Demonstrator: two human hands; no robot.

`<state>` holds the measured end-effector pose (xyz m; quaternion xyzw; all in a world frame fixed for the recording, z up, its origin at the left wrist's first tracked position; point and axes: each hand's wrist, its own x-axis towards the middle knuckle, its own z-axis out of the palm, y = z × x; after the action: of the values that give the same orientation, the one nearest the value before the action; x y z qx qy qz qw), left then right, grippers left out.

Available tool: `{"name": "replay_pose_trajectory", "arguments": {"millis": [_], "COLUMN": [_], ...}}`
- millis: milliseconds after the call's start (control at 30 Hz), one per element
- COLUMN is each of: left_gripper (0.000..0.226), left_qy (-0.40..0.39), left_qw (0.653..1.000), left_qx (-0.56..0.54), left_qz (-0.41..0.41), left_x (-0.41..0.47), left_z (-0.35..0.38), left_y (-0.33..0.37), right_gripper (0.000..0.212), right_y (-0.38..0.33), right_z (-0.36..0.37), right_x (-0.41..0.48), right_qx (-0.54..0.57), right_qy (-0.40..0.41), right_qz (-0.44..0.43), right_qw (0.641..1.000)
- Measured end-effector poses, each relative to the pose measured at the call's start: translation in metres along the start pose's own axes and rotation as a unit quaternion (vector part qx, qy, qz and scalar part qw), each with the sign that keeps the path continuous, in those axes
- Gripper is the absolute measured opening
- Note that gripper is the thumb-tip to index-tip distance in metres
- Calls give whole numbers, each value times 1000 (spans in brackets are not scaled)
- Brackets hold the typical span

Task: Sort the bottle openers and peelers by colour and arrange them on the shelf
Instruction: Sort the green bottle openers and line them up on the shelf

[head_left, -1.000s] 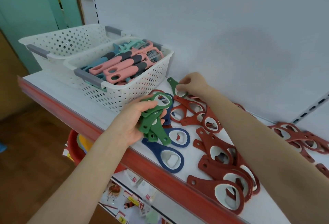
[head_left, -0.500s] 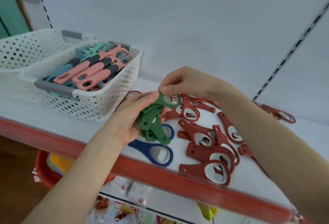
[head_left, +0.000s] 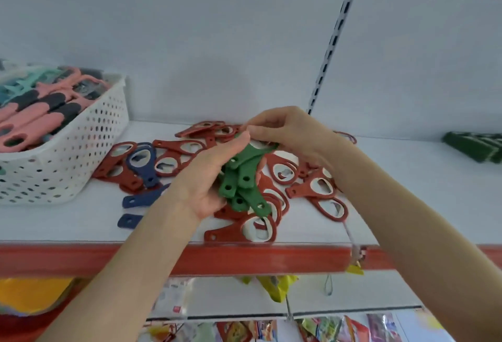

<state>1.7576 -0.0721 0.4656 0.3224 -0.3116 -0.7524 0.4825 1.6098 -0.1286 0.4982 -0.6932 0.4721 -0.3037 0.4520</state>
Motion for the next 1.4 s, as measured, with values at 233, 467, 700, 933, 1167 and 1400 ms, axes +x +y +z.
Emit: {"name": "replay_pose_trajectory", "arguments": {"millis": [233,467,700,933,1167,1400], "left_gripper": [24,42,43,46,63,57], "left_qy": [112,222,190,97,25,-7], "left_qw": [988,939,953,975,896,823], "left_qx": [-35,-66,-41,81,422,543], "left_qz": [102,253,233,180,136,169], "left_x": [36,73,90,102,107,111], "left_z": [73,167,219,218,188,188], "left_y": [-41,-104,-148,-148,-146,-162], "right_gripper": [20,32,25,19,30,39], "right_y": [33,71,94,114,134,153], "right_z": [-48,-101,-156,-204,-226,-228], "right_x": [-42,-110,-146,-155,-156,-162], "right_qx": [108,213,216,144,-128,-183], "right_qy": [168,65,74,87,15,58], "right_qz": [34,70,47,22,17,14], "right_qw": [979,972,972,986,992,981]}}
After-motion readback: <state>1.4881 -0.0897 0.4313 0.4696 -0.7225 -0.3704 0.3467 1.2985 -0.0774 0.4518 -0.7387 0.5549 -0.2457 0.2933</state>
